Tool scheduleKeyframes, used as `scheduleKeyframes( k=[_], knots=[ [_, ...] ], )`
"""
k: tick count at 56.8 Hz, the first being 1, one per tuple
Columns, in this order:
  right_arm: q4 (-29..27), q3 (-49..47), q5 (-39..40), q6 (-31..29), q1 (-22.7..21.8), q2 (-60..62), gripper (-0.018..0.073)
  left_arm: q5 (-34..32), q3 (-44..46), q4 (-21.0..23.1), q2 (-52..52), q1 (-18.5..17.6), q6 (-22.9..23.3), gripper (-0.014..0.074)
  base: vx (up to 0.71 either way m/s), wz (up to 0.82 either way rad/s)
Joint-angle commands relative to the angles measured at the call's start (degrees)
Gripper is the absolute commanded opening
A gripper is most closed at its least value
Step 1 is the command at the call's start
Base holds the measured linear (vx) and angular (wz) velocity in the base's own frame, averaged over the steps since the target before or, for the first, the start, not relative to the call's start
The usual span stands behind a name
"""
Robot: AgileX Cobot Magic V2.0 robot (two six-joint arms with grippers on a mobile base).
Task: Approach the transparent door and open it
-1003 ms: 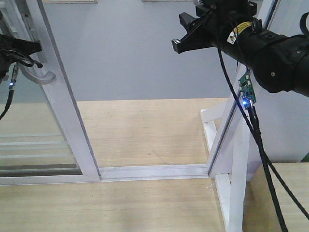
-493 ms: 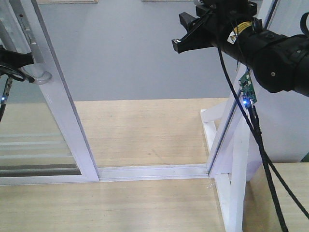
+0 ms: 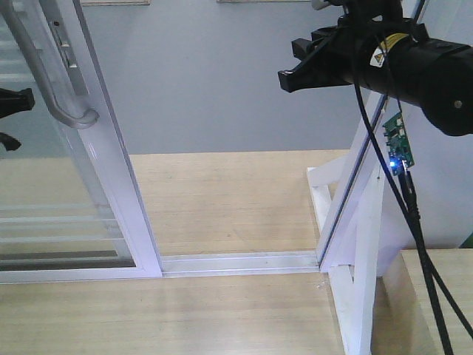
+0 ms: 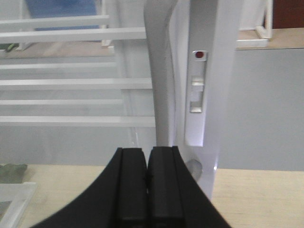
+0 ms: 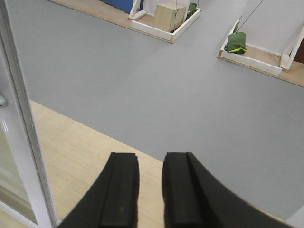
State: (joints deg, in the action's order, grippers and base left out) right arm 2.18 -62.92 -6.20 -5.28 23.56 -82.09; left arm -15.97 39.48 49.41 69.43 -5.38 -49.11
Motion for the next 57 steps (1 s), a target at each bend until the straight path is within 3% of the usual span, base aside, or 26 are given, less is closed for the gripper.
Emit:
scheduleKeyframes(
  k=[1,13,26,36,48,57],
  knots=[
    [0.00,-1.73,1.35,0.67,-0.30,4.49,0.0215,-0.05,-1.15,-2.64,-5.39,-0.17,0.40,-0.0008,0.00,0.00],
    [0.06,0.35,-3.51,2.05,-0.30,11.74,0.0214,3.68,-10.66,-2.65,-17.88,-0.17,0.40,-0.0008,0.00,0.00],
    [0.06,16.05,2.27,2.56,-0.30,26.40,0.0214,14.42,-19.44,-2.65,-33.47,-0.17,0.40,-0.0008,0.00,0.00],
    [0.06,29.46,2.40,3.57,-0.30,41.17,0.0214,20.13,-24.47,-2.60,-43.82,-0.17,0.53,-0.0008,0.00,0.00],
    [0.06,42.17,2.44,3.46,-0.30,57.01,0.0214,24.85,-25.73,-2.60,-51.55,-0.17,0.65,-0.0008,0.00,0.00],
    [0.11,44.94,2.43,3.37,-0.30,62.70,0.0214,26.15,-25.73,-2.60,-52.17,-0.17,0.65,-0.0008,0.00,0.00]
  ],
)
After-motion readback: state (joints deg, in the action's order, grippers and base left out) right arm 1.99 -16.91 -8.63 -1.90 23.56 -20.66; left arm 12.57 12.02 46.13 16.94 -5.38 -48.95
